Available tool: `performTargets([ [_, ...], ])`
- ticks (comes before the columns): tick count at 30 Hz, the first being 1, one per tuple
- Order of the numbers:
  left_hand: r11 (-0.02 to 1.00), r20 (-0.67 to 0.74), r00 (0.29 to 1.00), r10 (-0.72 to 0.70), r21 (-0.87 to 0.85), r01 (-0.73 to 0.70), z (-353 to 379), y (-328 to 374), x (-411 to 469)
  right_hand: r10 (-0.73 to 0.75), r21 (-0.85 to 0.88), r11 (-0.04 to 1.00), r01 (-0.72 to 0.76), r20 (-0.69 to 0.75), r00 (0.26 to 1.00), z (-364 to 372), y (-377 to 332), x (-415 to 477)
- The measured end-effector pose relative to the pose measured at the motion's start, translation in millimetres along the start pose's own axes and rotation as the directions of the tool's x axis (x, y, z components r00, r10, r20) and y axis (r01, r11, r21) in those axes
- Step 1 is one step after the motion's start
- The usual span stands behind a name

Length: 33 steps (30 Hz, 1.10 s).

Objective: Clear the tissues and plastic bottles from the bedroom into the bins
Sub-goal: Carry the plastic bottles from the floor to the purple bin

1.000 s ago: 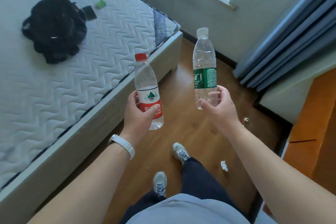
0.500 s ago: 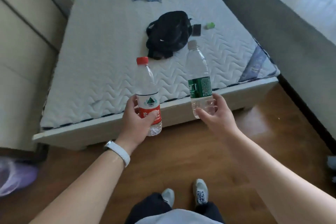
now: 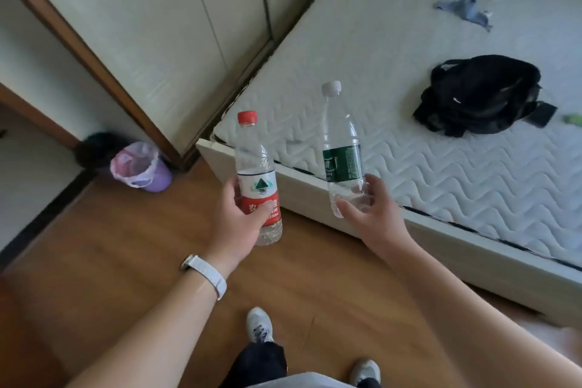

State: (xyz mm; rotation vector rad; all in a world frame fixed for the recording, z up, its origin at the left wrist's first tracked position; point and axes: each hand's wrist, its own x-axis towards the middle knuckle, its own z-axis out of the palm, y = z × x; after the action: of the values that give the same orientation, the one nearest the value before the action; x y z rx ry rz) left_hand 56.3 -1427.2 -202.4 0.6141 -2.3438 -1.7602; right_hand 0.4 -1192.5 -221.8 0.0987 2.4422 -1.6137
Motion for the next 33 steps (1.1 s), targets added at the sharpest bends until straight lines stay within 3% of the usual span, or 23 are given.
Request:
performTargets([
  [10, 0.986, -0.198, 0.973, -0.115, -0.141, 0.088, -192, -62, 95, -0.095, -0.110, 0.988, 0.110, 0.132, 0.987, 188, -109, 70],
  [18, 0.961, -0.305, 0.928, -0.213, -0.236, 0.143, -298, -100, 136, -0.162, -0.163, 0.965, 0.204, 0.240, 0.957, 305, -169, 107],
  [22, 0.949, -0.415, 0.872, -0.261, -0.274, 0.154, -333, -116, 155, -0.170, -0.162, 0.961, 0.224, 0.295, 0.940, 350, -190, 129],
  [33, 0.929, -0.536, 0.759, -0.370, -0.217, 0.299, -377, -130, 258, -0.159, -0.163, 0.949, 0.269, 0.491, 0.857, 455, -220, 255],
])
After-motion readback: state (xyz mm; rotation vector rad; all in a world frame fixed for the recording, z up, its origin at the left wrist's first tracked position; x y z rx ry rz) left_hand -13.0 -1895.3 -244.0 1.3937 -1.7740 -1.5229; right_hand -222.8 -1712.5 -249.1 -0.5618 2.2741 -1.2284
